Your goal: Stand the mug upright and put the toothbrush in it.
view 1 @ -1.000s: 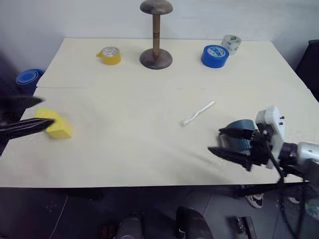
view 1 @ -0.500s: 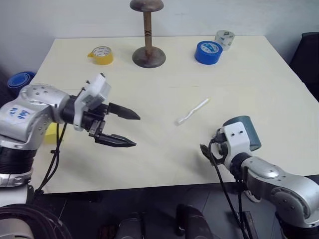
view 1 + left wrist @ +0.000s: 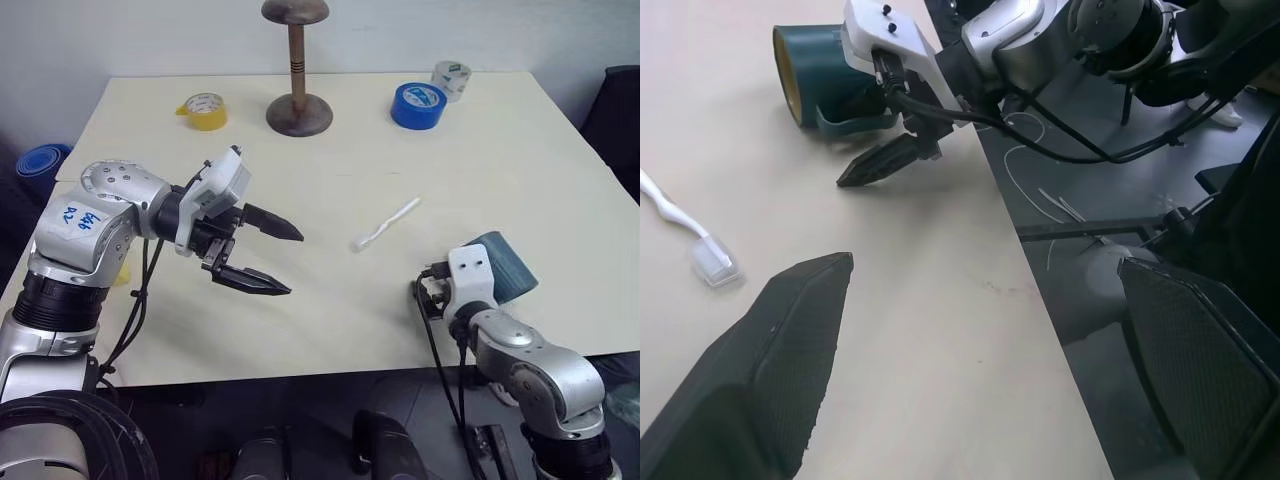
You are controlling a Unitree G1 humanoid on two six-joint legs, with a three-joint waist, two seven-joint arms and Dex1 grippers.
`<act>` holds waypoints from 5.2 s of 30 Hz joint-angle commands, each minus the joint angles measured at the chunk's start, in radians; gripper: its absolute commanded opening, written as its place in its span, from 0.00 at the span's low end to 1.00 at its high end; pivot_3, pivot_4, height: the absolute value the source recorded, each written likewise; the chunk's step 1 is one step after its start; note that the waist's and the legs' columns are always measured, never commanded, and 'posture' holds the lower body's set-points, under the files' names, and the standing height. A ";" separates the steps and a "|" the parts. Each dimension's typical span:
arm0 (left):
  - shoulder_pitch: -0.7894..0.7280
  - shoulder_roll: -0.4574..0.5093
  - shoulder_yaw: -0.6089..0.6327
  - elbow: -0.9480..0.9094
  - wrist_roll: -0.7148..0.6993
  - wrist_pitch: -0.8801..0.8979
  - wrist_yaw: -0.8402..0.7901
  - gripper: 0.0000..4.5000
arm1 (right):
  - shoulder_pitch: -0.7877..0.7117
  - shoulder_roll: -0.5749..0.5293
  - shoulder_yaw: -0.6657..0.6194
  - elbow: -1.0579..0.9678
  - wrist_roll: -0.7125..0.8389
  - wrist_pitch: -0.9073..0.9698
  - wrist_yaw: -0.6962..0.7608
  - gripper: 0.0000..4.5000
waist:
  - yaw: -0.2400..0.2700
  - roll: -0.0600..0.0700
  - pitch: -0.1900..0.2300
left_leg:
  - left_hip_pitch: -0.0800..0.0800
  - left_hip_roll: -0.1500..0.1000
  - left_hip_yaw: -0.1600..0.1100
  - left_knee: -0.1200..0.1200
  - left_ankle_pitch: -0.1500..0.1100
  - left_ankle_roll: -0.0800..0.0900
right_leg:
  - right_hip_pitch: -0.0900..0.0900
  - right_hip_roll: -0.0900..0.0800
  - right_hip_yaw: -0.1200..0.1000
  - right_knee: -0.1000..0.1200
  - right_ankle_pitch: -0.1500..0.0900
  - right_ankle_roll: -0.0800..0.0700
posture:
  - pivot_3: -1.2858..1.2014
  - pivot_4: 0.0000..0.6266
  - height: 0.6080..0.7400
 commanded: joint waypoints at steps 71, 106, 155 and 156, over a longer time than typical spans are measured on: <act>1.403 -0.271 1.187 -0.611 -1.280 0.204 1.627 1.00 | -0.239 -0.478 -0.090 0.052 0.378 -0.308 1.244 0.64 | 0.003 -0.002 0.000 | 0.007 0.000 -0.011 -0.002 -0.002 0.001 | 0.011 -0.002 0.004 -0.009 -0.001 -0.003 | 0.52 0.24 1.00; 1.333 -0.172 0.729 -0.432 -1.310 -0.075 2.176 0.81 | -0.201 -0.475 -0.150 -0.032 0.478 -0.292 1.123 0.40 | 0.004 0.002 -0.002 | 0.008 0.000 -0.003 -0.002 -0.002 0.001 | 0.013 0.000 0.002 -0.011 -0.002 -0.004 | 0.52 0.24 1.00; 0.766 0.127 0.476 -0.312 -0.947 0.219 1.977 0.01 | -0.132 -0.491 -0.236 -0.075 0.562 -0.294 0.968 0.40 | 0.028 0.019 -0.011 | 0.020 -0.001 -0.005 -0.011 -0.002 0.001 | 0.027 -0.001 -0.001 -0.024 -0.004 -0.007 | 0.52 0.24 1.00; 0.731 0.122 0.460 -0.331 -0.900 0.202 1.915 0.01 | -0.129 -0.489 -0.240 -0.075 0.559 -0.296 0.958 0.40 | 0.027 0.019 -0.010 | 0.020 -0.001 -0.005 -0.012 -0.002 0.001 | 0.026 -0.001 -0.001 -0.024 -0.004 -0.007 | 0.52 0.24 1.00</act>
